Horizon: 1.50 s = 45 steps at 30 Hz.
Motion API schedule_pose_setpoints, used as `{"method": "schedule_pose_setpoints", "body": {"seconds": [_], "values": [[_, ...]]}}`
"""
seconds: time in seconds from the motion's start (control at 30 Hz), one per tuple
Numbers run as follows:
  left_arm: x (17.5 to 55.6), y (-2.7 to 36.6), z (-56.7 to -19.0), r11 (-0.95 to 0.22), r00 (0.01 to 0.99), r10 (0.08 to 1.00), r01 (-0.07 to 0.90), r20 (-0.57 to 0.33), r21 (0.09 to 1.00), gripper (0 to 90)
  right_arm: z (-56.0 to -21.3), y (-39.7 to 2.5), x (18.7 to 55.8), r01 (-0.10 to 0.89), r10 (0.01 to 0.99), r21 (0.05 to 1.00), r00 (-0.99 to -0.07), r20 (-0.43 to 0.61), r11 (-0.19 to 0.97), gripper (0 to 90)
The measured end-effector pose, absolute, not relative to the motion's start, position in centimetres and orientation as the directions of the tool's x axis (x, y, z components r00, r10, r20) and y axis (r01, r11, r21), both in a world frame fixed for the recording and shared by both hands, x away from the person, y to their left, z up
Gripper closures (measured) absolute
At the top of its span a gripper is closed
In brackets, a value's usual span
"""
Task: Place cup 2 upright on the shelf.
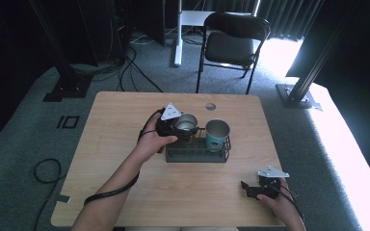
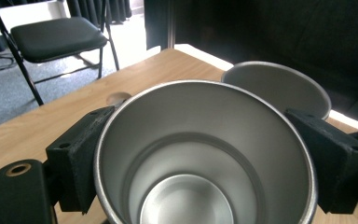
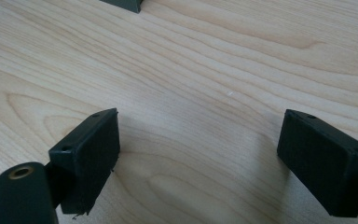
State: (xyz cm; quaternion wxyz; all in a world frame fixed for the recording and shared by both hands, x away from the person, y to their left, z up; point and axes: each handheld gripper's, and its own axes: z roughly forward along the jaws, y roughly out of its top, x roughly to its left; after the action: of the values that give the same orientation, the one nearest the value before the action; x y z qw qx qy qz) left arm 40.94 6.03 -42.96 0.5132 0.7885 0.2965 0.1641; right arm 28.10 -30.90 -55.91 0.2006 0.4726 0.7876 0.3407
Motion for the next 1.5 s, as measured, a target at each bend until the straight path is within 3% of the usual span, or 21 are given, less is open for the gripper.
{"method": "schedule_pose_setpoints", "body": {"seconds": [1.13, 1.33, 1.5], "values": [[40.8, 5.4, -47.7, -0.353, 0.783, 0.621, 0.328, -0.043, 0.876, 13.6, -55.9, -30.9, 28.1, 0.608, 0.881, 0.726, -0.472, 0.006, 0.321, 12.5], [40.9, 5.8, -47.3, -0.345, 0.787, 0.615, 0.319, -0.044, 0.883, 2.6, -55.9, -30.9, 28.1, 0.608, 0.881, 0.726, -0.472, 0.007, 0.320, 12.5], [40.7, 6.0, -46.6, -0.329, 0.785, 0.617, 0.309, -0.045, 0.892, 2.6, -55.9, -30.9, 28.1, 0.608, 0.881, 0.726, -0.473, 0.006, 0.321, 12.5]]}}
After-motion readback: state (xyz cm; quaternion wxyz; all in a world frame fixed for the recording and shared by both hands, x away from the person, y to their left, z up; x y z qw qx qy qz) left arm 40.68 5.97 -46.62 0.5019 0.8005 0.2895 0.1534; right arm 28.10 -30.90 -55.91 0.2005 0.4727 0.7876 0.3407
